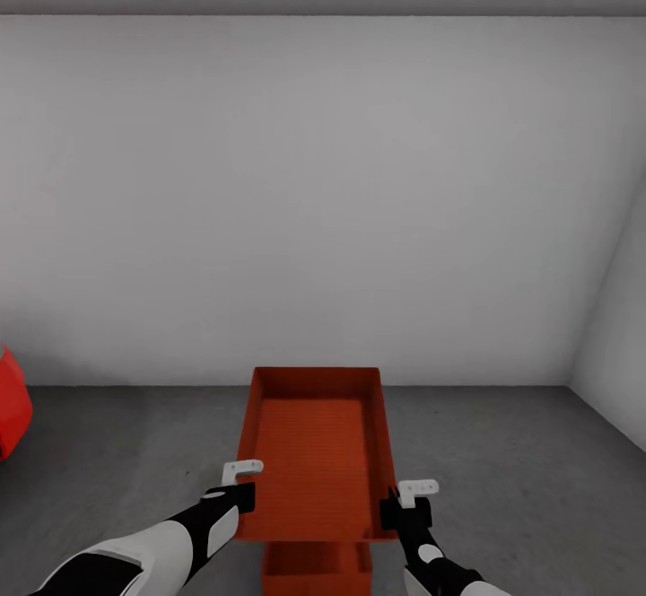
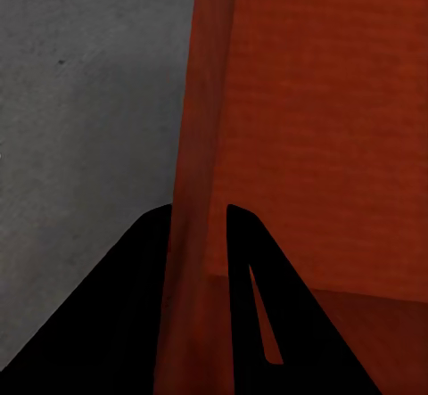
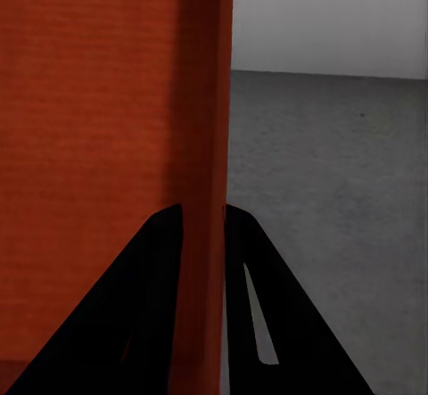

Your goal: Move the two storage containers from the living room to the garage. In the garage, place one container on the floor and stack the other container on top of it (either order is fine).

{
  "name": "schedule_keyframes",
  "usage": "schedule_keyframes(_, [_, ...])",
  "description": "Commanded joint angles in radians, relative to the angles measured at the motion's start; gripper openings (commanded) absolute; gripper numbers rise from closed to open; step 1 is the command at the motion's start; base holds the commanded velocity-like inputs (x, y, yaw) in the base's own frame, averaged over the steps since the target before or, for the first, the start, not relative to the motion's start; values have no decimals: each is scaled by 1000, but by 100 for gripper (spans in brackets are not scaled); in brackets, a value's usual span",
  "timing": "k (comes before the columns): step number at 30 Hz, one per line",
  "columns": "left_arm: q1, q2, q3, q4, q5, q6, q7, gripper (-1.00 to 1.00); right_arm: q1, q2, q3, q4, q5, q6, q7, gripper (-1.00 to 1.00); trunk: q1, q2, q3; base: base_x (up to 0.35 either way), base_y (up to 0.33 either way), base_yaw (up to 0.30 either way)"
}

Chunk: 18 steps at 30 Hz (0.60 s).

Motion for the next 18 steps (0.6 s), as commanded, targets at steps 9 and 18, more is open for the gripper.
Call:
schedule_keyframes(9, [0, -2, -8, -1, 6, 1, 2, -100, -2, -1, 141, -1, -136, 1, -6, -100, 0, -1, -2, 0, 0, 0])
schedule_keyframes(18, [0, -2, -19, -1, 15, 1, 2, -100, -2, -3, 299, -1, -293, -3, -13, -100, 0, -1, -3, 0, 0, 0])
